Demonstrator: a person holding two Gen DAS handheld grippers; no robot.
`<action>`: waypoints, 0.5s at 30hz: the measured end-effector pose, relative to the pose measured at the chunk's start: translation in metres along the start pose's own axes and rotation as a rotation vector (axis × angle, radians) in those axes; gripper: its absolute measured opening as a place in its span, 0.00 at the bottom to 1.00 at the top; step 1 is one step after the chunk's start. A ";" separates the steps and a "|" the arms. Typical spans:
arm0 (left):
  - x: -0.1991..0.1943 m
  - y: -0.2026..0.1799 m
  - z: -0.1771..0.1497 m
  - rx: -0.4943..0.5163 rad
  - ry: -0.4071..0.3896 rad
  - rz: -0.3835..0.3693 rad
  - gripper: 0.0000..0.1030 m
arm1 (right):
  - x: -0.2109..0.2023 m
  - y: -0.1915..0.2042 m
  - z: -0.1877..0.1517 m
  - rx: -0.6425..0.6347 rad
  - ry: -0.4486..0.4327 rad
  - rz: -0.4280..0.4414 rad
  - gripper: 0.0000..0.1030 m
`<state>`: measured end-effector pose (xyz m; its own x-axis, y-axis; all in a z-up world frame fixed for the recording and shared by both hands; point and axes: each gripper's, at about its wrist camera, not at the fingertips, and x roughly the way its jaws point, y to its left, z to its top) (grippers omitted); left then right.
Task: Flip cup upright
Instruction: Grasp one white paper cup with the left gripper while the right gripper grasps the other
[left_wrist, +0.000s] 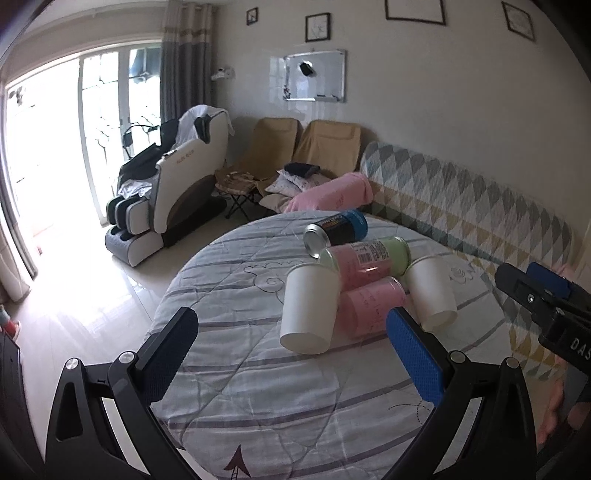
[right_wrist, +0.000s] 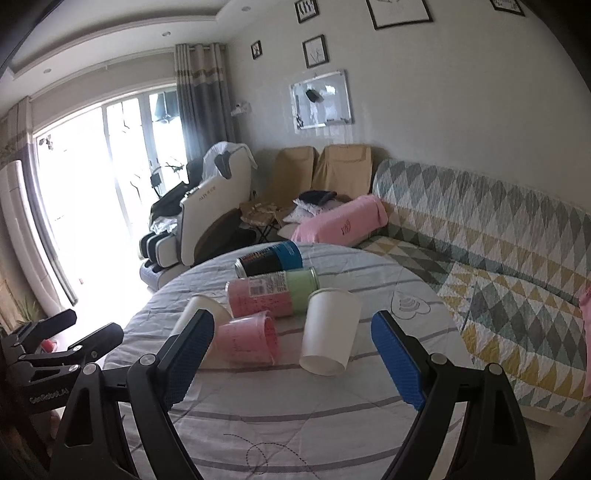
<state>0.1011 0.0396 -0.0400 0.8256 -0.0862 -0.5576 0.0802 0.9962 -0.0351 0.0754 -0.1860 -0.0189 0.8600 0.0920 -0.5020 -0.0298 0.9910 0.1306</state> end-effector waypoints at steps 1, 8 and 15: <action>0.004 -0.001 0.001 0.000 0.008 -0.008 1.00 | 0.004 -0.002 0.001 0.008 0.007 0.002 0.86; 0.025 -0.005 0.010 0.014 0.060 -0.034 1.00 | 0.022 -0.012 0.002 0.043 0.058 -0.001 0.86; 0.055 -0.008 0.017 0.052 0.116 -0.015 1.00 | 0.050 -0.026 0.008 0.094 0.125 -0.013 0.86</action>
<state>0.1549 0.0266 -0.0565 0.7539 -0.0958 -0.6499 0.1233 0.9924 -0.0032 0.1233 -0.2079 -0.0409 0.7899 0.0962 -0.6057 0.0342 0.9792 0.2001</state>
